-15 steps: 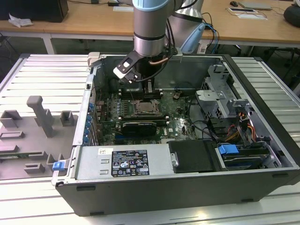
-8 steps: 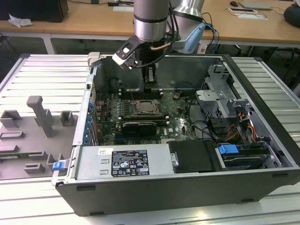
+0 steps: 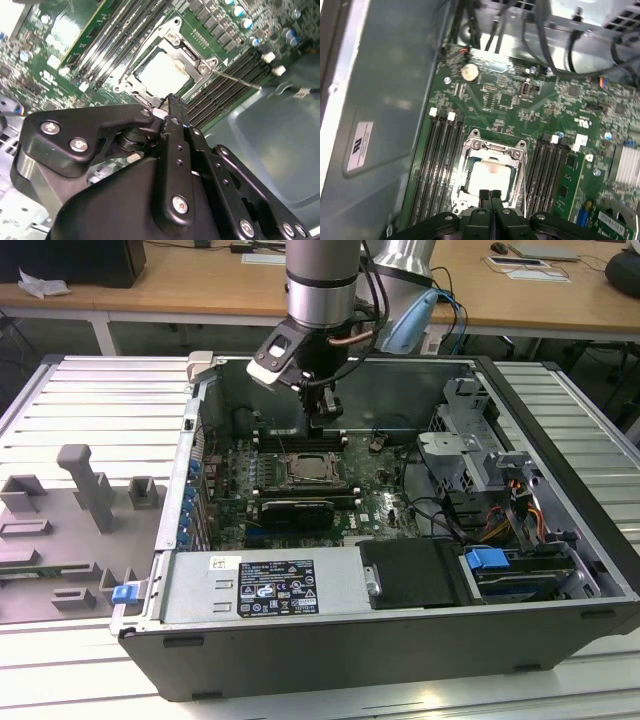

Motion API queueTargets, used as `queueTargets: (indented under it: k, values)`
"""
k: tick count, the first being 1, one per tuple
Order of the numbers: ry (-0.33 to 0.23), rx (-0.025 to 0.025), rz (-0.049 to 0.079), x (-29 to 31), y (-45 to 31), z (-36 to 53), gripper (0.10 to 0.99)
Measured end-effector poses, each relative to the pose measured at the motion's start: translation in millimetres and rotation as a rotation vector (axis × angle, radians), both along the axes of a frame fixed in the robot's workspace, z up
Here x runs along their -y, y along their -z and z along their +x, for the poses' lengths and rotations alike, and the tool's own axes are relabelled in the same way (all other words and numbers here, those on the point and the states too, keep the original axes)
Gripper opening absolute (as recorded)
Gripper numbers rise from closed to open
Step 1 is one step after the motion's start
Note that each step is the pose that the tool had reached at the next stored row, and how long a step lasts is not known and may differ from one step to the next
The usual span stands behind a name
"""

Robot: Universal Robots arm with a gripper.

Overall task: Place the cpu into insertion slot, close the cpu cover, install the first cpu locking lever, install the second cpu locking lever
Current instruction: 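Install the first cpu locking lever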

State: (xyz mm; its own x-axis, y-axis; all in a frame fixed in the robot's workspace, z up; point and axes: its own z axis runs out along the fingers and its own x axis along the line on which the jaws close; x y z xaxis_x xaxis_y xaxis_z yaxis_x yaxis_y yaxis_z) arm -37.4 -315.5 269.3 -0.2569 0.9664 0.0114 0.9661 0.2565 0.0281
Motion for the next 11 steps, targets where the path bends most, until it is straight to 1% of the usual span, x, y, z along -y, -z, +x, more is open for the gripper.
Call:
queueTargets:
  k: [2,7,8,11]
  values:
    - [-0.047,-0.0002,0.000,-0.2,0.3,0.0,0.106]
    - [-0.122,-0.0010,0.000,-0.5,0.5,0.0,0.106]
    - [-0.178,-0.0009,0.000,-0.5,0.6,0.0,0.106]
    - [-0.239,-0.0008,0.000,-0.5,0.6,0.0,0.106]
